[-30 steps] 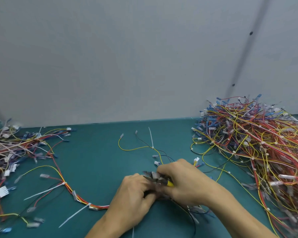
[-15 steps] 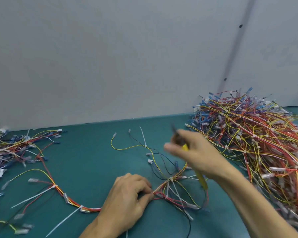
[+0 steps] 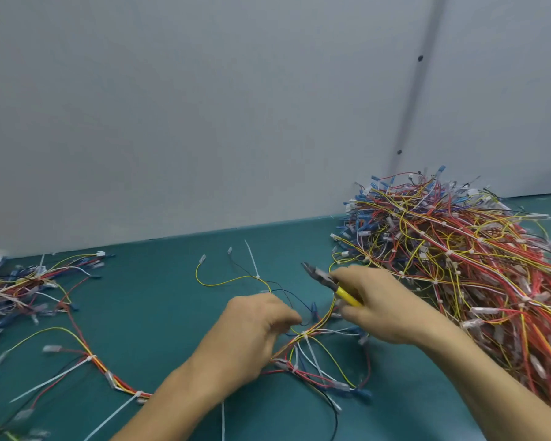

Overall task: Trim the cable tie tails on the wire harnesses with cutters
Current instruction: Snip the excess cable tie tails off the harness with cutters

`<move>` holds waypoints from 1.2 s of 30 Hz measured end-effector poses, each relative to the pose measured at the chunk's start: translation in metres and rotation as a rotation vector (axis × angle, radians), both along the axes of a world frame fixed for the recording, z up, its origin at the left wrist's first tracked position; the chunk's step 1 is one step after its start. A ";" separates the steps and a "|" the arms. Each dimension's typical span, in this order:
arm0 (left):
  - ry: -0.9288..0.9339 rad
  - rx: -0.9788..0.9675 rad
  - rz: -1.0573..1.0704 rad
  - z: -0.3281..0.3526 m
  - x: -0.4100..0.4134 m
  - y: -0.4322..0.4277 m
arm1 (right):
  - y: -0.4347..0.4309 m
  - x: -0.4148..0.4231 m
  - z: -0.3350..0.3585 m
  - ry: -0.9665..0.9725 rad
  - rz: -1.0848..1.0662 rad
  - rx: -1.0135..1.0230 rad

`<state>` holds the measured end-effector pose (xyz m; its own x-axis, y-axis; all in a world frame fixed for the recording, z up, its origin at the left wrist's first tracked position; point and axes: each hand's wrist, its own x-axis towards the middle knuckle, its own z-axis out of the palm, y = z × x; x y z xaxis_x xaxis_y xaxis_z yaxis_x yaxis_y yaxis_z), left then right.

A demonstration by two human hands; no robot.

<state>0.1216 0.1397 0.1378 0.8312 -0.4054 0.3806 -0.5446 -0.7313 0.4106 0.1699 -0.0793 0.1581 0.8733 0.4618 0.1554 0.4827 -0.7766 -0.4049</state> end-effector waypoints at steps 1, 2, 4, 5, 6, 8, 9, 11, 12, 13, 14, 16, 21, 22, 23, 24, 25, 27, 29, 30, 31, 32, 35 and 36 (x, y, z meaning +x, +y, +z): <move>-0.004 0.092 -0.043 -0.003 0.007 -0.006 | -0.003 -0.002 -0.003 0.025 0.000 0.031; -0.002 0.203 -0.067 -0.008 0.013 -0.011 | -0.005 -0.005 -0.005 0.057 -0.015 0.063; 0.005 0.428 -0.084 -0.017 0.019 -0.021 | -0.008 -0.008 -0.012 0.097 -0.048 0.114; 0.004 0.489 -0.092 -0.021 0.020 -0.025 | -0.008 -0.009 -0.015 0.102 -0.057 0.134; -0.006 0.512 -0.091 -0.025 0.020 -0.028 | -0.008 -0.010 -0.019 0.097 -0.073 0.139; -0.025 0.465 -0.071 -0.032 0.022 -0.030 | -0.006 -0.012 -0.026 0.090 -0.103 0.075; -0.031 0.428 -0.058 -0.036 0.023 -0.028 | -0.006 -0.013 -0.029 0.105 -0.115 0.013; -0.042 0.365 -0.036 -0.045 0.024 -0.024 | -0.007 -0.014 -0.033 0.170 -0.122 -0.044; -0.039 0.325 -0.036 -0.048 0.024 -0.022 | -0.008 -0.015 -0.033 0.199 -0.115 -0.041; -0.043 0.276 -0.043 -0.048 0.022 -0.023 | -0.010 -0.015 -0.032 0.205 -0.108 -0.036; -0.064 0.233 -0.052 -0.049 0.020 -0.024 | -0.011 -0.015 -0.032 0.189 -0.106 -0.029; -0.128 0.173 -0.032 -0.052 0.018 -0.028 | -0.013 -0.015 -0.033 0.132 -0.119 -0.016; 0.045 -0.146 0.218 -0.052 0.017 -0.030 | -0.012 -0.015 -0.032 -0.062 -0.108 -0.103; 0.108 -0.232 0.241 -0.051 0.017 -0.028 | -0.013 -0.015 -0.032 -0.082 -0.109 -0.118; 0.154 -0.290 0.251 -0.050 0.017 -0.028 | -0.015 -0.014 -0.031 -0.099 -0.110 -0.134; 0.177 -0.324 0.253 -0.049 0.017 -0.026 | -0.016 -0.013 -0.030 -0.114 -0.110 -0.156; 0.182 -0.339 0.257 -0.049 0.018 -0.025 | -0.018 -0.012 -0.030 -0.131 -0.107 -0.185; 0.190 -0.362 0.276 -0.049 0.020 -0.024 | -0.020 -0.010 -0.028 -0.161 -0.102 -0.252; 0.248 -0.404 0.274 -0.050 0.023 -0.022 | -0.021 -0.011 -0.027 -0.169 -0.102 -0.326; 0.270 -0.423 0.267 -0.051 0.024 -0.022 | -0.020 -0.012 -0.027 -0.166 -0.101 -0.355; 0.280 -0.441 0.259 -0.051 0.025 -0.021 | -0.019 -0.012 -0.027 -0.158 -0.098 -0.377; 0.285 -0.458 0.254 -0.052 0.025 -0.021 | -0.018 -0.014 -0.027 -0.150 -0.093 -0.391; 0.292 -0.490 0.241 -0.051 0.026 -0.020 | -0.014 -0.017 -0.028 -0.135 -0.069 -0.396; 0.290 -0.493 0.238 -0.051 0.026 -0.020 | -0.013 -0.018 -0.028 -0.133 -0.061 -0.393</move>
<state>0.1472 0.1201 0.0863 0.9748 -0.0297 0.2212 -0.2056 -0.5052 0.8381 0.1523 -0.0919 0.1302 0.8852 0.4562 0.0912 0.4589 -0.8885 -0.0091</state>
